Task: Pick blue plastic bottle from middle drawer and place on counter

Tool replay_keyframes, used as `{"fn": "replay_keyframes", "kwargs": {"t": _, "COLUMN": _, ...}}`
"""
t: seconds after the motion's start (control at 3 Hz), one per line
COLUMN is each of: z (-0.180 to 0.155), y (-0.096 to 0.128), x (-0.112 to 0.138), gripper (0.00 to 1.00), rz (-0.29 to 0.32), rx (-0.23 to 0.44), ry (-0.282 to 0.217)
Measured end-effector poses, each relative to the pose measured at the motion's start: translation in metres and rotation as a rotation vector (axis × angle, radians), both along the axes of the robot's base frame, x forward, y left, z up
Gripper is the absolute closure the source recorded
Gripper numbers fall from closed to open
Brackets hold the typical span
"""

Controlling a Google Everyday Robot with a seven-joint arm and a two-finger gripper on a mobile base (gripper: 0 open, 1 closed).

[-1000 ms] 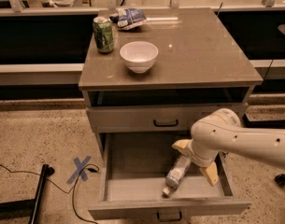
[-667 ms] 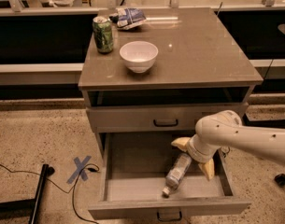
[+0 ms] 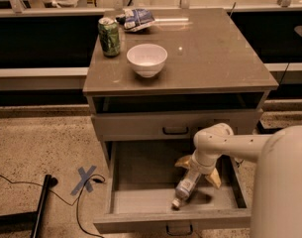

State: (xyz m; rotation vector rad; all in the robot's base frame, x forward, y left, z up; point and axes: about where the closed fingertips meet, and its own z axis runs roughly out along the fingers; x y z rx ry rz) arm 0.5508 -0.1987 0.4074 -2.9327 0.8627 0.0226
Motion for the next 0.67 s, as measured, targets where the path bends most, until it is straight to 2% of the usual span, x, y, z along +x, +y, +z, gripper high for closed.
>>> {"fn": "replay_keyframes", "kwargs": {"t": 0.33, "z": -0.03, "y": 0.007, "x": -0.004, "gripper": 0.0, "rz": 0.126, "rx": -0.025, "ry": 0.02}}
{"fn": "replay_keyframes", "kwargs": {"t": 0.67, "z": -0.044, "y": 0.007, "x": -0.002, "gripper": 0.18, "rz": 0.164, "rx": 0.019, "ry": 0.027}}
